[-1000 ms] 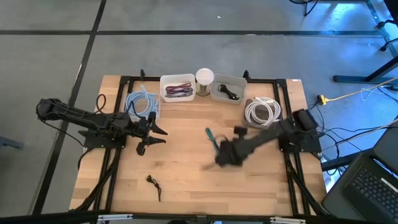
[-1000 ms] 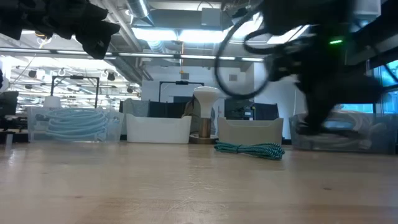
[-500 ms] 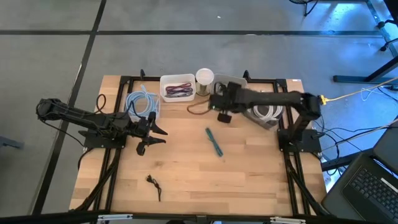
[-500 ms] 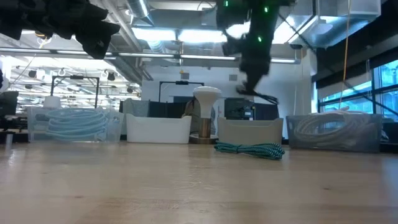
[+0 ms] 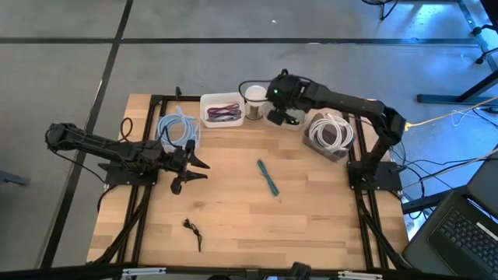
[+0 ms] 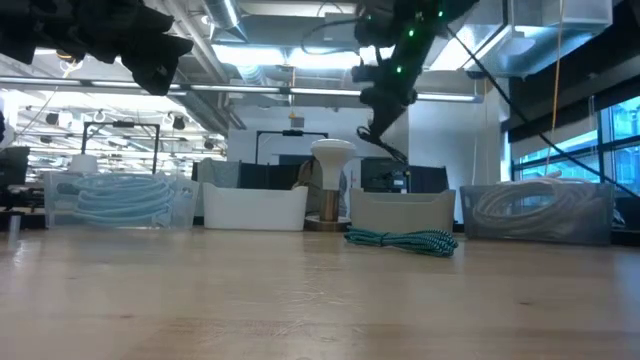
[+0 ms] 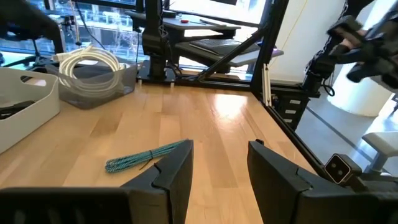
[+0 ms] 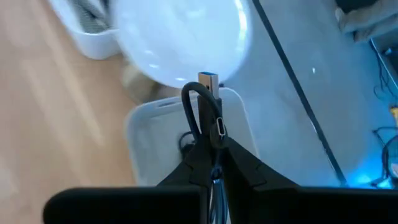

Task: Pick & Place USB Port
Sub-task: Put the black USB cable into the gray bin, then put the blue USB cable into the white bin

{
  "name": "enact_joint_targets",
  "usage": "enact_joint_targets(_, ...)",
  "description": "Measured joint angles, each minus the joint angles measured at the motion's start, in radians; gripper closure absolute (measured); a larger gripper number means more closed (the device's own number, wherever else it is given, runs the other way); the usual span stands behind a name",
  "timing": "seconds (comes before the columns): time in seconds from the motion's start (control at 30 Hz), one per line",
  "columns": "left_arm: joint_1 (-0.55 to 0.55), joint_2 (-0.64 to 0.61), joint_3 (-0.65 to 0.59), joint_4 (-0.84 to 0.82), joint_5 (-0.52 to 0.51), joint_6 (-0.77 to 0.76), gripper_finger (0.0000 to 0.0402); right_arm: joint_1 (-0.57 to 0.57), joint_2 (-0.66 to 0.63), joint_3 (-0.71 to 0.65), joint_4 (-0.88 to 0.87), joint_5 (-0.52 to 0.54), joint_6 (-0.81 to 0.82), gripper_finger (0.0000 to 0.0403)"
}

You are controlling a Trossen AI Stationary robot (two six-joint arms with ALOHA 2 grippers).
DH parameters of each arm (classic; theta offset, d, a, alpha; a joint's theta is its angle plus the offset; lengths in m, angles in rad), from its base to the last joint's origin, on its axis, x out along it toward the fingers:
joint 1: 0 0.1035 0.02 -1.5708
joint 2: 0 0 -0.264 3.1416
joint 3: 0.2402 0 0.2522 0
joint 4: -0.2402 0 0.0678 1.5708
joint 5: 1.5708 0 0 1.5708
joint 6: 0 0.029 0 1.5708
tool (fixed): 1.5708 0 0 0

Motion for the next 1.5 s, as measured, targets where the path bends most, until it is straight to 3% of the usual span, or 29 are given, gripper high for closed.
enact_joint_targets(0.5, 0.0, 0.0, 0.0, 0.0, 0.0, 0.0, 0.0258, -0.149, 0.156, -0.001, 0.028, -0.157, -0.001, 0.0384)
enact_joint_targets(0.87, 0.0, 0.0, 0.0, 0.0, 0.0, 0.0, 0.0258, -0.186, 0.244, -0.001, -0.009, -0.161, 0.009, 0.0384)
enact_joint_targets(0.93, 0.0, 0.0, 0.0, 0.0, 0.0, 0.0, 0.0258, -0.193, 0.245, -0.001, -0.012, -0.16, 0.02, 0.0371)
enact_joint_targets(1.23, 0.0, 0.0, 0.0, 0.0, 0.0, 0.0, 0.0258, -0.204, 0.241, -0.001, -0.037, -0.183, 0.052, 0.0245)
enact_joint_targets(1.5, 0.0, 0.0, 0.0, 0.0, 0.0, 0.0, 0.0258, -0.197, 0.13, -0.001, -0.148, -0.206, 0.061, 0.022)
